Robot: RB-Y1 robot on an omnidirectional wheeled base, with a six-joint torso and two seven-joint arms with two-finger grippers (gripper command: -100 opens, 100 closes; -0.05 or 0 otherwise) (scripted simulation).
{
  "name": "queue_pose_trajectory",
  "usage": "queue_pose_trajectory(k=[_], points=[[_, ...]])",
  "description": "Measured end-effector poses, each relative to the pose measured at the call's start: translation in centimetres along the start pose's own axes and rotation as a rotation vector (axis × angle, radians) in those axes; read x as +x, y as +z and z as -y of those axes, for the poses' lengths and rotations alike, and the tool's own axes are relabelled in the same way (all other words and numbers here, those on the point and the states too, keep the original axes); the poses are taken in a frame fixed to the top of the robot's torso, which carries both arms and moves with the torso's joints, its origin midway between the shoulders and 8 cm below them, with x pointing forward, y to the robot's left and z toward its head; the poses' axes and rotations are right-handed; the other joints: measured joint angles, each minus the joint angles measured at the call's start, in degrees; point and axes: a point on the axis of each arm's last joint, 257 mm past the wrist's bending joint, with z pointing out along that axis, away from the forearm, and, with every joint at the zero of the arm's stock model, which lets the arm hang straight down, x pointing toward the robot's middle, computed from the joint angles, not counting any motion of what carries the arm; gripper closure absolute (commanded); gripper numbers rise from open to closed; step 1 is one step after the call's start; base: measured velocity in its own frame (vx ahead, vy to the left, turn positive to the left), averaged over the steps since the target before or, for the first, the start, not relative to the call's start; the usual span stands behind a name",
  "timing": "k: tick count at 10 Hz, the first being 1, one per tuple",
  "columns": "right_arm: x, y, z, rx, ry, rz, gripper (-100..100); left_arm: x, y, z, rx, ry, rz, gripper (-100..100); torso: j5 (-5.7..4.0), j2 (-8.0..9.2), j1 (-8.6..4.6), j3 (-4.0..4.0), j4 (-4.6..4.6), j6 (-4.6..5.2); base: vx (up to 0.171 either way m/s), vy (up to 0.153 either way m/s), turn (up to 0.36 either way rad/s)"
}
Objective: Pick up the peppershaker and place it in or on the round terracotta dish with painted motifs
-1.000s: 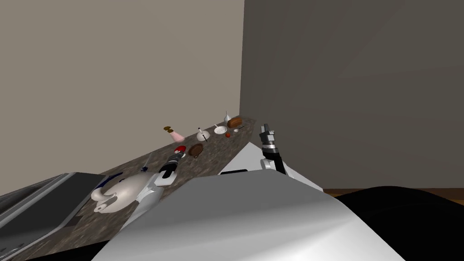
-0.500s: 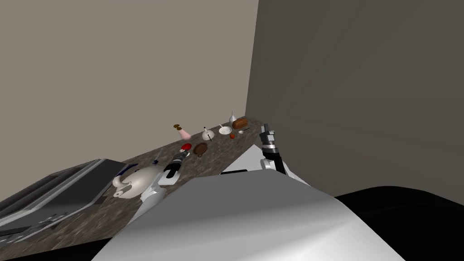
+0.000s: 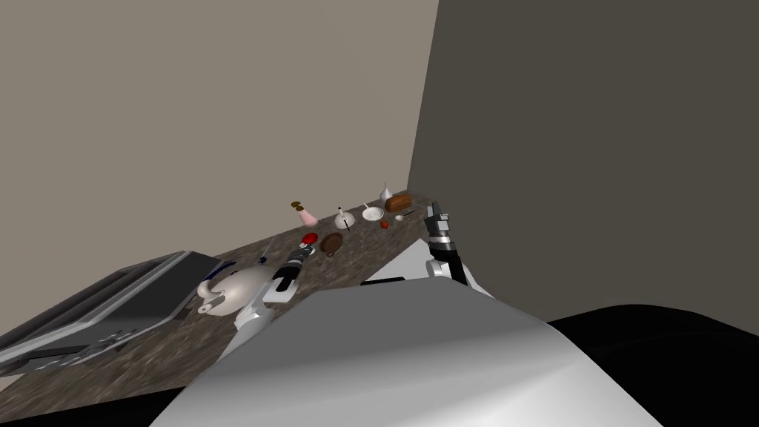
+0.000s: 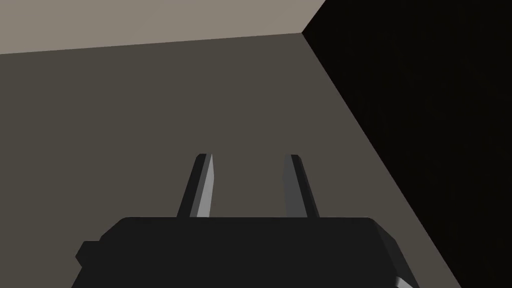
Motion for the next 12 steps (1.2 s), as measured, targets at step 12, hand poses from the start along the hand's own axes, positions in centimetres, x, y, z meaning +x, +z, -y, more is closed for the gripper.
queue_pose_trajectory(k=[12], points=[[0.0, 0.0, 0.0, 0.000, 0.000, 0.000, 0, -2.6, -4.9, -1.1, 0.000, -0.047, 0.066, 100, 0.65, 0.51, -0.23, 0.05, -0.41, -0.22, -0.101, -0.129, 0.042]])
